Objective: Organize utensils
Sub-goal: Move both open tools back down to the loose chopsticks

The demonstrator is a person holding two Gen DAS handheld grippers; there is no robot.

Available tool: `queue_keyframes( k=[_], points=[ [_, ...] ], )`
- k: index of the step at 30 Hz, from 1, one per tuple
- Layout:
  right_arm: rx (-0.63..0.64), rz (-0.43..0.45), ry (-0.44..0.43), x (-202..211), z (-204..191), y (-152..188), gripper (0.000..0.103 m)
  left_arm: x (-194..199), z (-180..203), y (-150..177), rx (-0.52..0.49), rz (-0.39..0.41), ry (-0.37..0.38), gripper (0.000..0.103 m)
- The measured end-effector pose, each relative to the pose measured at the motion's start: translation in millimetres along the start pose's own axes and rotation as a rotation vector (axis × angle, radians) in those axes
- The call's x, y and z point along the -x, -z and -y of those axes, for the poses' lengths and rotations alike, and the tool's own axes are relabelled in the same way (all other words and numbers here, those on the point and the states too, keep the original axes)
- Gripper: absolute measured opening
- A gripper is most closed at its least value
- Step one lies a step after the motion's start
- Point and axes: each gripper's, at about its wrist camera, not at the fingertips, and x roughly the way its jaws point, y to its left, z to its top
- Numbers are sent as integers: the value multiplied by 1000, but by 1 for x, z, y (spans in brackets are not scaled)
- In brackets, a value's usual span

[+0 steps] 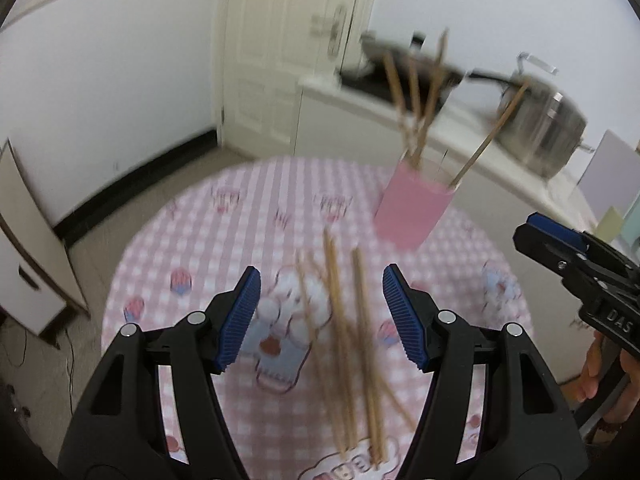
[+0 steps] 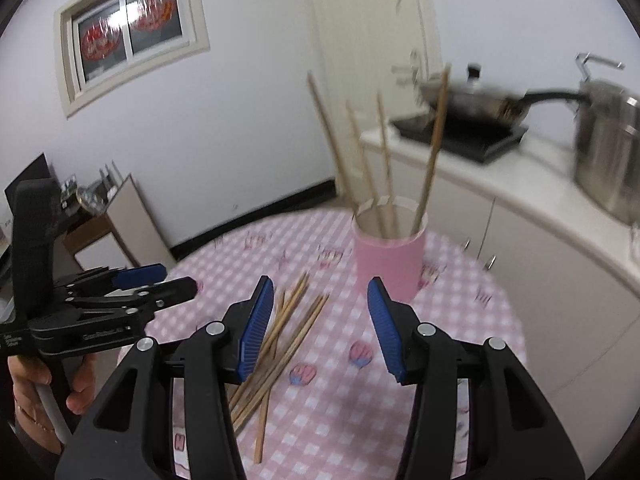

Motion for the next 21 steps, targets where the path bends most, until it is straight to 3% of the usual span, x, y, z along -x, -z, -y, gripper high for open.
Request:
queue_keyframes(
  k=[4,9,12,16,21],
  points=[
    [-10,-80,-9,-26,-2,11,46,-36,-18,12,52,-120,9,63],
    [-28,-165,-7,-55,2,23,46,-70,-20,18,64,-189,-8,62],
    [-37,-207,-11,-70,5,29,46,-92,-19,20,56,-233,-33,51],
    [-42,-258,1,-88,10,34,46,-113,-21,23,53,-264,-51,46],
    [-41,-309,11,-107,11,37,46,-121,-17,19,21,-252,-65,31]
  ],
)
